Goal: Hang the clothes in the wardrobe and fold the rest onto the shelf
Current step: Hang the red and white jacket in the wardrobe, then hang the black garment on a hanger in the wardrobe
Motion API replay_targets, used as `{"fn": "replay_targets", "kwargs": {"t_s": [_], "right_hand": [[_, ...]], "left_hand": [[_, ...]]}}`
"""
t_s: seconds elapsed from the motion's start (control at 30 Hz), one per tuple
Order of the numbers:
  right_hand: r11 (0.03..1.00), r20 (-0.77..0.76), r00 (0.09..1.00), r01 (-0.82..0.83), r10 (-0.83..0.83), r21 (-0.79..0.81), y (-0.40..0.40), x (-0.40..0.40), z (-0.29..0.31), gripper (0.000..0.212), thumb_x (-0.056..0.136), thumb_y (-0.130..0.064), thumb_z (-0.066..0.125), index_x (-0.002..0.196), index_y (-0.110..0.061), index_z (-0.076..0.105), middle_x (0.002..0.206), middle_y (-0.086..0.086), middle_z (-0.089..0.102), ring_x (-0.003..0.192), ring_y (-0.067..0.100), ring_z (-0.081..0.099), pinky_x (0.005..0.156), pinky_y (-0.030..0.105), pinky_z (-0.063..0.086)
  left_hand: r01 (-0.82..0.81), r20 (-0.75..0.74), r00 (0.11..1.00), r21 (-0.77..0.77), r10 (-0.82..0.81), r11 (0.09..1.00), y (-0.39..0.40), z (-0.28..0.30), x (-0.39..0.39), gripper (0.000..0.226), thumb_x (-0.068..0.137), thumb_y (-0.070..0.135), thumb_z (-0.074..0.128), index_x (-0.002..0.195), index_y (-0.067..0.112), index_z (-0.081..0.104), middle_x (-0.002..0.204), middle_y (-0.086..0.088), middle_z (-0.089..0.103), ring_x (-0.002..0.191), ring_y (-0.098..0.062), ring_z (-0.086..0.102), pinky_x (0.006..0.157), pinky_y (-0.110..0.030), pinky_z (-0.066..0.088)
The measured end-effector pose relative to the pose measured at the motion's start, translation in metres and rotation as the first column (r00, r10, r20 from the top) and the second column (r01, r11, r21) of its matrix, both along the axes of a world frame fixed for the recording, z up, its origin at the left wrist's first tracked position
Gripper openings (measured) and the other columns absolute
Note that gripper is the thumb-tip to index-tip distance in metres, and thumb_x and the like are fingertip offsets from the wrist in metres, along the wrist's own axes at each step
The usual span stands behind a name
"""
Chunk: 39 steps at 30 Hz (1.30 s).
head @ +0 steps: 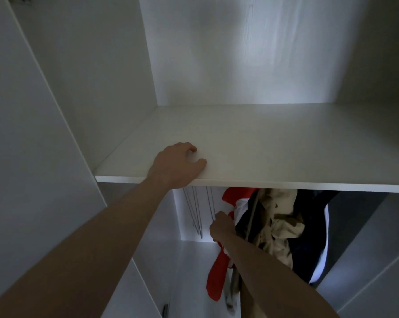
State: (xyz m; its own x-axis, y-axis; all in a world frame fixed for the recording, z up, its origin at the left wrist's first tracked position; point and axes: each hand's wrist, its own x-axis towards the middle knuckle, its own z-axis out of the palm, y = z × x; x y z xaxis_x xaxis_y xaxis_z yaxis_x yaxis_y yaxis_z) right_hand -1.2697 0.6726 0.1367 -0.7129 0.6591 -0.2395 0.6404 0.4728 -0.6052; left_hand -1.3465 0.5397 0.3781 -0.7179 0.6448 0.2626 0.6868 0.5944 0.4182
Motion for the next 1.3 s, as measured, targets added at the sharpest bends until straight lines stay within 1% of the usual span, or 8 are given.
{"fn": "replay_targets", "kwargs": {"t_s": [0.13, 0.2, 0.3, 0.4, 0.8, 0.97, 1.17, 1.3], "right_hand": [[0.996, 0.001, 0.996, -0.086, 0.086, -0.034, 0.000, 0.005, 0.000, 0.022, 0.103, -0.018, 0.059, 0.121, -0.007, 0.066, 0.129, 0.006, 0.060, 0.122, 0.024, 0.051, 0.096, 0.026, 0.037], [0.979, -0.139, 0.989, 0.021, -0.050, -0.201, -0.001, 0.007, 0.005, 0.019, 0.103, -0.014, 0.053, 0.116, -0.009, 0.065, 0.119, 0.009, 0.063, 0.105, 0.020, 0.056, 0.084, 0.028, 0.037], [0.983, -0.246, 0.956, 0.129, -0.159, -0.133, -0.009, 0.010, 0.020, 0.020, 0.100, -0.017, 0.047, 0.113, -0.012, 0.061, 0.101, 0.009, 0.063, 0.083, 0.021, 0.058, 0.078, 0.035, 0.051], [0.965, -0.306, 0.950, -0.022, -0.061, -0.260, -0.015, 0.022, 0.034, 0.016, 0.100, 0.000, 0.045, 0.090, -0.010, 0.053, 0.079, 0.007, 0.054, 0.067, 0.019, 0.055, 0.068, 0.042, 0.051], [0.982, -0.238, 0.966, 0.053, -0.097, -0.183, -0.052, 0.123, 0.067, 0.026, 0.100, -0.026, 0.052, 0.076, -0.029, 0.058, 0.078, -0.004, 0.062, 0.067, 0.008, 0.054, 0.060, 0.018, 0.042], [0.951, -0.335, 0.917, 0.122, -0.217, -0.282, -0.082, 0.190, 0.090, 0.049, 0.097, 0.003, 0.051, 0.053, -0.013, 0.039, 0.045, -0.007, 0.043, 0.038, 0.002, 0.044, 0.052, 0.018, 0.037], [0.916, -0.303, 0.877, 0.295, -0.372, -0.272, -0.132, 0.287, 0.102, 0.032, 0.093, -0.019, 0.061, 0.073, 0.005, 0.057, 0.059, 0.005, 0.049, 0.052, 0.010, 0.046, 0.053, 0.017, 0.038], [0.904, -0.253, 0.873, 0.368, -0.417, -0.218, -0.182, 0.353, 0.118, 0.031, 0.100, -0.031, 0.058, 0.079, -0.016, 0.075, 0.056, -0.005, 0.063, 0.048, 0.003, 0.049, 0.053, 0.015, 0.038]], "left_hand": [[0.002, 0.005, 1.000, 0.001, -0.002, 1.000, 0.000, -0.002, -0.003, 0.056, 0.090, 0.062, 0.058, 0.137, 0.032, 0.056, 0.143, 0.008, 0.055, 0.128, -0.019, 0.051, 0.105, -0.035, 0.038], [0.000, 0.007, 1.000, -0.003, 0.000, 1.000, 0.000, -0.002, -0.003, 0.057, 0.089, 0.062, 0.058, 0.138, 0.032, 0.056, 0.143, 0.007, 0.054, 0.129, -0.019, 0.051, 0.105, -0.036, 0.038], [-0.005, 0.002, 1.000, -0.016, 0.006, 1.000, 0.000, -0.001, -0.002, 0.057, 0.089, 0.063, 0.057, 0.137, 0.033, 0.056, 0.144, 0.007, 0.054, 0.129, -0.019, 0.051, 0.105, -0.037, 0.038], [-0.001, 0.012, 1.000, -0.020, 0.001, 1.000, -0.001, 0.000, 0.000, 0.056, 0.090, 0.062, 0.057, 0.138, 0.032, 0.055, 0.144, 0.006, 0.054, 0.129, -0.020, 0.051, 0.106, -0.037, 0.038], [0.020, -0.010, 1.000, -0.034, -0.020, 0.999, -0.007, 0.006, 0.008, 0.060, 0.082, 0.066, 0.052, 0.130, 0.031, 0.061, 0.138, 0.001, 0.061, 0.123, -0.026, 0.058, 0.105, -0.040, 0.044], [0.065, -0.022, 0.998, -0.034, -0.065, 0.997, -0.011, 0.006, 0.010, 0.055, 0.088, 0.061, 0.054, 0.132, 0.029, 0.061, 0.138, -0.002, 0.062, 0.121, -0.029, 0.059, 0.100, -0.039, 0.045], [0.207, -0.058, 0.976, -0.055, -0.210, 0.977, -0.017, 0.002, 0.016, 0.063, 0.085, 0.061, 0.043, 0.130, 0.022, 0.065, 0.134, -0.010, 0.065, 0.118, -0.035, 0.061, 0.100, -0.042, 0.047], [0.350, -0.163, 0.931, 0.146, -0.326, 0.925, -0.020, -0.005, 0.059, 0.046, 0.086, 0.041, 0.053, 0.118, 0.014, 0.070, 0.123, -0.013, 0.071, 0.110, -0.037, 0.065, 0.105, -0.045, 0.044]]}}
